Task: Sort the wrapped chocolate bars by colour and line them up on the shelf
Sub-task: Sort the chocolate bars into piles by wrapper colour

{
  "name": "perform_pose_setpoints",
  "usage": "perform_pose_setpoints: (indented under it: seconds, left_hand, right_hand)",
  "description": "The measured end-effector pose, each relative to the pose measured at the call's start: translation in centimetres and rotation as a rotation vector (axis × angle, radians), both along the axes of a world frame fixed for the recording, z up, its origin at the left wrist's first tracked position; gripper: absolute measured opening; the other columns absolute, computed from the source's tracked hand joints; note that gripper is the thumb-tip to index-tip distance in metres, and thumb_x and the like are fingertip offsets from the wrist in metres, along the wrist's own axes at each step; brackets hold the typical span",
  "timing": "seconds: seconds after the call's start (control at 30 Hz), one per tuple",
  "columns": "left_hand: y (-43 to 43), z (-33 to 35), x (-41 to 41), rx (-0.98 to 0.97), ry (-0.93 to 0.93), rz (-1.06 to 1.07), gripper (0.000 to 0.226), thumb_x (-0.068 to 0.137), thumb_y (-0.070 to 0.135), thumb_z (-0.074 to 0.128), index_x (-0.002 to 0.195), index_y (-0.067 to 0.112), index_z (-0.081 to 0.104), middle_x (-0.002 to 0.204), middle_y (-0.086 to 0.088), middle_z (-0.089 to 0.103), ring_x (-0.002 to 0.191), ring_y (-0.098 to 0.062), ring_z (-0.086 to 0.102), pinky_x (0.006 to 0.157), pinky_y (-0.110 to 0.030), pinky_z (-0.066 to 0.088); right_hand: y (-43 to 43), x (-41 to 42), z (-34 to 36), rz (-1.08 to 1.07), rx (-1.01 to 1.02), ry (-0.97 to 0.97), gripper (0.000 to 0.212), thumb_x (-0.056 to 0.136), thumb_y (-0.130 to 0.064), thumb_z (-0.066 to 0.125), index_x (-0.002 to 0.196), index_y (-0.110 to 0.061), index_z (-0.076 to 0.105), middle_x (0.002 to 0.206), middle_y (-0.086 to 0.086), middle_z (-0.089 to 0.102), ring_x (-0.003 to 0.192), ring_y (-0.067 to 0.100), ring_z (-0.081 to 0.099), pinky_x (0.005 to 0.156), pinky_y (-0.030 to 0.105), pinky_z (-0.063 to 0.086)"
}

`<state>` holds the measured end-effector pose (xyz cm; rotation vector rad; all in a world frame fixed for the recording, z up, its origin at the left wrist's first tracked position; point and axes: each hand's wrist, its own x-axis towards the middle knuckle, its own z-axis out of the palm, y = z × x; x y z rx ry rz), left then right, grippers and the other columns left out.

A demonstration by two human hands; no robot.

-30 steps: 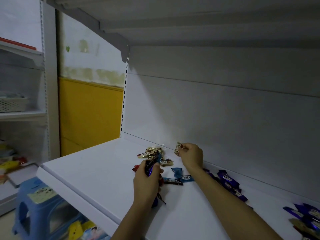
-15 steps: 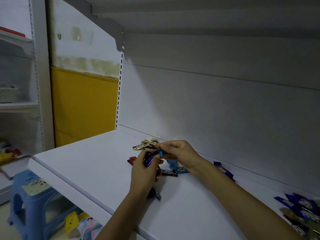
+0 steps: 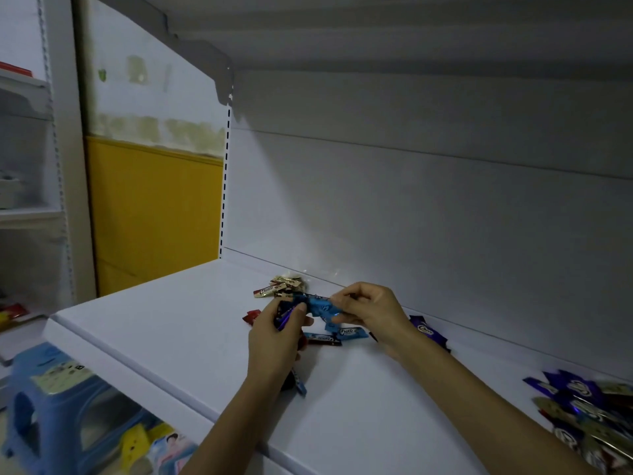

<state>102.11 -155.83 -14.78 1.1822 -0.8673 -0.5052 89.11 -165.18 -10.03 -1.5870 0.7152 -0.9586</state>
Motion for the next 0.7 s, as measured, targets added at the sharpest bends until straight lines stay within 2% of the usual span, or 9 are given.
perform_pose_setpoints:
  seconds: [0.13,0.2,0.27,0.3,0.4,0.47,0.6,0.63,0.7]
  left_hand:
    - [0.2,-0.1,0.3,0.000,0.057,0.074,0.013,0.097,0.026,0.052,0.106,0.021,0.060,0.085,0.000,0.071,0.050,-0.006,0.056,0.043,-0.018,0.045]
    - [0.2,-0.1,0.4,0.015,0.093,0.091,0.015,0.098,0.025,0.052,0.108,0.018,0.060,0.085,-0.001,0.070,0.054,-0.011,0.056,0.043,-0.019,0.044]
    - [0.1,-0.1,0.3,0.021,0.091,0.095,0.016,0.098,0.025,0.052,0.108,0.017,0.060,0.085,-0.001,0.070,0.054,-0.011,0.055,0.044,-0.019,0.044]
    - [0.2,-0.1,0.3,0.025,0.085,0.098,0.016,0.098,0.026,0.052,0.108,0.017,0.060,0.084,-0.001,0.070,0.053,-0.011,0.055,0.044,-0.019,0.044]
    - [0.3,0.0,0.3,0.029,0.082,0.101,0.017,0.098,0.026,0.051,0.109,0.017,0.060,0.085,-0.001,0.070,0.055,-0.012,0.056,0.044,-0.019,0.045]
    - [0.2,0.0,0.3,0.035,0.084,0.103,0.017,0.097,0.026,0.052,0.111,0.018,0.059,0.087,-0.002,0.070,0.055,-0.012,0.055,0.044,-0.019,0.045]
    - [0.1,-0.1,0.1,0.034,0.033,0.066,0.010,0.096,0.027,0.054,0.102,0.022,0.060,0.083,0.001,0.071,0.047,-0.005,0.054,0.043,-0.017,0.044]
    - [0.1,-0.2,0.1,0.031,0.018,0.044,0.008,0.096,0.026,0.054,0.100,0.023,0.060,0.080,0.001,0.071,0.045,-0.004,0.053,0.043,-0.019,0.044]
    - [0.0,-0.4,0.2,0.031,-0.024,-0.015,0.007,0.096,0.024,0.054,0.097,0.025,0.061,0.077,-0.001,0.071,0.042,-0.004,0.052,0.043,-0.021,0.044]
  right_hand:
    - [-0.9,-0.9,-1.1,-0.171,0.032,-0.076,0.007,0.086,-0.005,0.066,0.086,-0.010,0.071,0.087,0.005,0.074,0.072,0.018,0.072,0.065,0.018,0.055]
    - [-1.4,-1.5,-2.3,-0.287,-0.210,0.176,0.014,0.091,-0.009,0.060,0.096,-0.013,0.072,0.098,-0.001,0.071,0.084,0.010,0.069,0.074,0.016,0.052]
    - [-1.1,-2.0,-4.0,-0.191,-0.437,0.491,0.021,0.092,-0.020,0.060,0.110,-0.020,0.071,0.106,-0.010,0.068,0.093,-0.001,0.061,0.083,0.010,0.045]
    - [-0.8,-2.0,-4.8,-0.120,-0.484,0.583,0.024,0.092,-0.025,0.060,0.114,-0.023,0.069,0.112,-0.010,0.067,0.098,-0.002,0.058,0.088,0.010,0.043]
    - [-0.8,-1.9,-5.5,-0.147,-0.584,0.634,0.039,0.093,-0.038,0.056,0.130,-0.026,0.057,0.134,-0.006,0.054,0.122,0.008,0.049,0.102,0.020,0.036]
    - [-0.7,-1.6,-5.0,-0.156,-0.566,0.666,0.048,0.094,-0.044,0.052,0.139,-0.028,0.047,0.142,-0.007,0.045,0.131,0.011,0.040,0.109,0.028,0.032]
    - [0.2,-1.4,-5.4,-0.074,-0.586,0.749,0.040,0.097,-0.043,0.046,0.131,-0.025,0.056,0.131,-0.003,0.057,0.119,0.012,0.051,0.101,0.028,0.041]
    - [0.6,-1.4,-5.3,-0.099,-0.591,0.691,0.037,0.098,-0.041,0.043,0.127,-0.024,0.059,0.125,-0.005,0.059,0.114,0.010,0.054,0.097,0.026,0.043]
    - [1.5,-1.3,-4.3,-0.141,-0.442,0.431,0.039,0.096,-0.048,0.038,0.125,-0.029,0.057,0.116,-0.015,0.058,0.105,-0.005,0.054,0.085,0.008,0.042]
